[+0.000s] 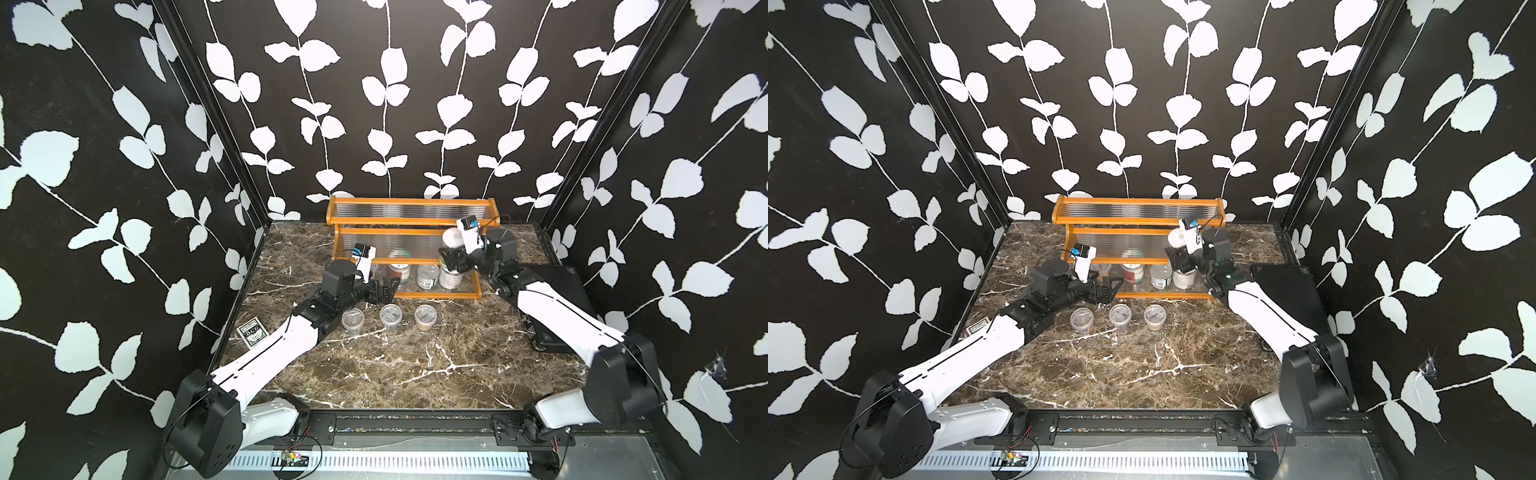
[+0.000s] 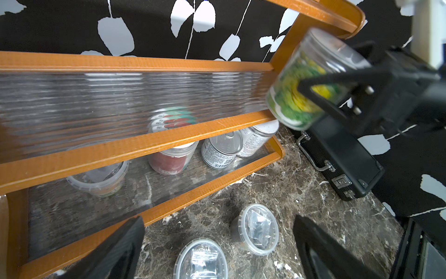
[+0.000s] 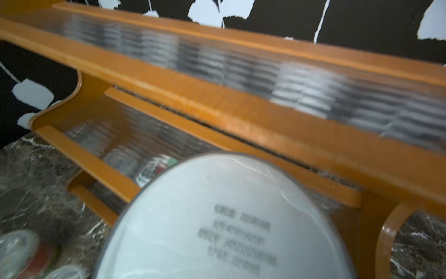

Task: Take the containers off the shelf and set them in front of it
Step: 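Pick up a container from the shelf, then place the container at the center of the board.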

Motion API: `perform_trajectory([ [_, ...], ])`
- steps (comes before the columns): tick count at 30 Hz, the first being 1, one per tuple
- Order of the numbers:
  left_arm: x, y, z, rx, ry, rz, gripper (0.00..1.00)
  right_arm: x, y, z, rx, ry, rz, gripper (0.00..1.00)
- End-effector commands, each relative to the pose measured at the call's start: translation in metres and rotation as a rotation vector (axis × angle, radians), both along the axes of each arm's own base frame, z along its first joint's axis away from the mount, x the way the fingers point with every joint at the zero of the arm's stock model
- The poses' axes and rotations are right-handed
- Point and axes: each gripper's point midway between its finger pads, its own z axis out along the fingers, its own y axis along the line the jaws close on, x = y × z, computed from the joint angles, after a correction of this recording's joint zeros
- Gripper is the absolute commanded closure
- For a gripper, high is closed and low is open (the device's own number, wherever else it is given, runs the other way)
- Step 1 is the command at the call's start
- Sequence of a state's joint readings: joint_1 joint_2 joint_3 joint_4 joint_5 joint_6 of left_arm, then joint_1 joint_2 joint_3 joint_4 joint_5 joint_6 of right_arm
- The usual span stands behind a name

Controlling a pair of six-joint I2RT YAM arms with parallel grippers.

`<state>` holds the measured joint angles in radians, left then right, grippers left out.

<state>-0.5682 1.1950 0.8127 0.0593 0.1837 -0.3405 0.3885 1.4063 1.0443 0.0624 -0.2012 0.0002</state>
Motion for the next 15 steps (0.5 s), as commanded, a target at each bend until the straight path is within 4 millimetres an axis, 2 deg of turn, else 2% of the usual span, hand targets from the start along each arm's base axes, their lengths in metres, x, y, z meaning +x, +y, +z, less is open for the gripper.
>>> perform_trajectory([
  [1, 0.001, 0.000, -0.001, -0.012, -0.006, -0.004, 0.01, -0.033, 0.001, -0.004, -0.024, 0.000, 0.088, 0.26],
  [8, 0.005, -0.001, -0.001, -0.006, -0.002, -0.006, 0.01, -0.088, -0.004, -0.019, -0.013, 0.053, 0.162, 0.28],
  [11, 0.006, -0.004, -0.001, -0.005, 0.001, -0.014, 0.01, -0.112, -0.008, -0.040, -0.021, 0.090, 0.164, 0.28],
  [15, 0.010, -0.008, -0.001, -0.006, 0.007, -0.025, 0.01, -0.133, -0.017, -0.063, -0.005, 0.113, 0.128, 0.29],
])
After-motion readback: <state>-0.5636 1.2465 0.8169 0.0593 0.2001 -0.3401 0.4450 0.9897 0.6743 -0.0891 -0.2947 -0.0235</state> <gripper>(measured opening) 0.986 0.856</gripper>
